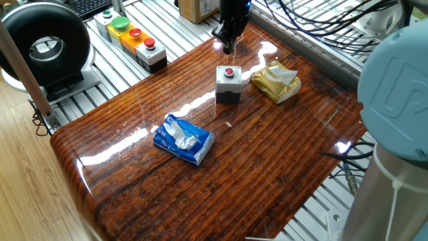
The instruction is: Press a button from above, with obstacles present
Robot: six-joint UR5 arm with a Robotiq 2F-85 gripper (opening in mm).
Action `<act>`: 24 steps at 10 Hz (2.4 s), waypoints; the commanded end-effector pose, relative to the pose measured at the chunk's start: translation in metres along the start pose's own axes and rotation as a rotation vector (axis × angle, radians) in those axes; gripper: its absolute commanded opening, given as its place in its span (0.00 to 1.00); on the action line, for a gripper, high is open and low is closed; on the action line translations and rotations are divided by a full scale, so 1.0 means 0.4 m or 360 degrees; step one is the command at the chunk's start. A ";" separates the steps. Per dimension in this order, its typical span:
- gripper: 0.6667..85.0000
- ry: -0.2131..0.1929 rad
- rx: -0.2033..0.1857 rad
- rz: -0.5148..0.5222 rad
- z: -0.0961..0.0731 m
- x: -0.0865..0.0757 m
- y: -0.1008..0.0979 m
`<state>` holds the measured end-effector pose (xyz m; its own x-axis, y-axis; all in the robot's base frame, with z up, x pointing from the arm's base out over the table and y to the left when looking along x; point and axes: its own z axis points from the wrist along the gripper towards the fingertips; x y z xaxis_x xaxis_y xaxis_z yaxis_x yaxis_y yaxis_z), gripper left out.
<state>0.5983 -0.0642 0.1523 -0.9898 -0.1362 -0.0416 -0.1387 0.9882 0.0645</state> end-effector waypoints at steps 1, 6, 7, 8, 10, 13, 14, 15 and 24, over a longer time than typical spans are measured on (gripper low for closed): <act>0.01 -0.0034 -0.0015 -0.0009 0.030 -0.028 -0.006; 0.01 -0.0056 -0.0012 -0.0014 0.045 -0.032 -0.015; 0.01 -0.0043 -0.0011 -0.0007 0.045 -0.027 -0.015; 0.01 -0.0022 -0.0002 0.0005 0.045 -0.018 -0.019; 0.01 0.0014 0.0015 0.0049 0.045 -0.004 -0.026; 0.01 0.0027 0.0004 0.0098 0.045 0.002 -0.021; 0.01 0.0043 -0.0008 0.0091 0.047 0.009 -0.016; 0.01 0.0030 -0.0036 0.0069 0.059 -0.006 -0.008; 0.01 0.0023 -0.0002 0.0176 0.123 -0.010 0.013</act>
<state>0.6024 -0.0588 0.1131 -0.9974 -0.0711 -0.0084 -0.0715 0.9940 0.0824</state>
